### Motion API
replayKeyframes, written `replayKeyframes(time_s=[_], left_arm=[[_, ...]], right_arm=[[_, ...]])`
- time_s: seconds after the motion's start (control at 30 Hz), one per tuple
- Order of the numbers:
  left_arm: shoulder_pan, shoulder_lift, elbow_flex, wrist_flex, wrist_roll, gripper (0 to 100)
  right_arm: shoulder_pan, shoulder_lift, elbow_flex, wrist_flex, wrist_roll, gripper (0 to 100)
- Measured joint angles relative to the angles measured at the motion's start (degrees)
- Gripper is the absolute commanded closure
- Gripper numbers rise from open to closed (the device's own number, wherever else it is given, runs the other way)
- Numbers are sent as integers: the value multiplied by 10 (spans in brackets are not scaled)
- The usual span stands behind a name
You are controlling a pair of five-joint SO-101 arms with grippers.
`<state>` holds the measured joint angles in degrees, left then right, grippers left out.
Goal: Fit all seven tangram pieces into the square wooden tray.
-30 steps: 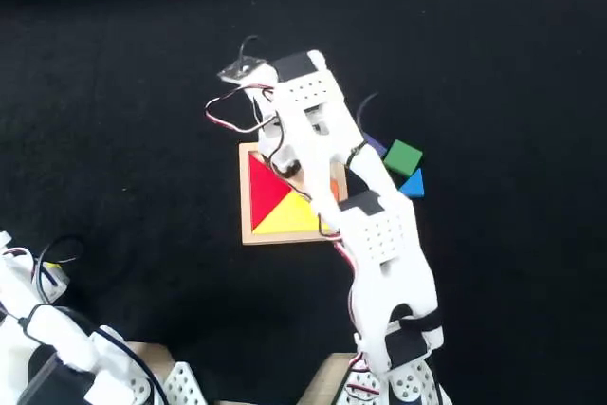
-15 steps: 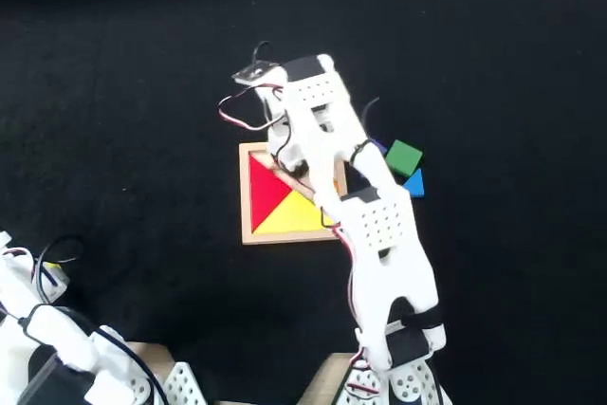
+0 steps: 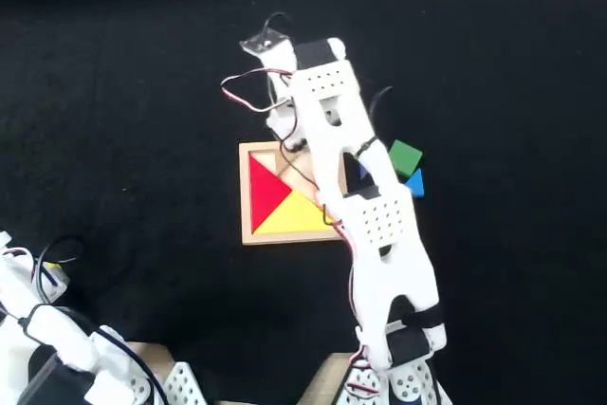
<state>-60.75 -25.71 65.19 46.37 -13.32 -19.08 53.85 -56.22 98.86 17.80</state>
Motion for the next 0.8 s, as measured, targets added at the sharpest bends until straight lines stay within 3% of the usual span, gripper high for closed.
replayKeyframes(time_s=[0.1,0.27,0.8], left_arm=[[0,0,0,0,0,809],[0,0,0,0,0,809],[0,0,0,0,0,809]], right_arm=[[-9,0,-11,0,-1,972],[-23,0,-12,0,-1,869],[-44,75,-53,3,-1,913]])
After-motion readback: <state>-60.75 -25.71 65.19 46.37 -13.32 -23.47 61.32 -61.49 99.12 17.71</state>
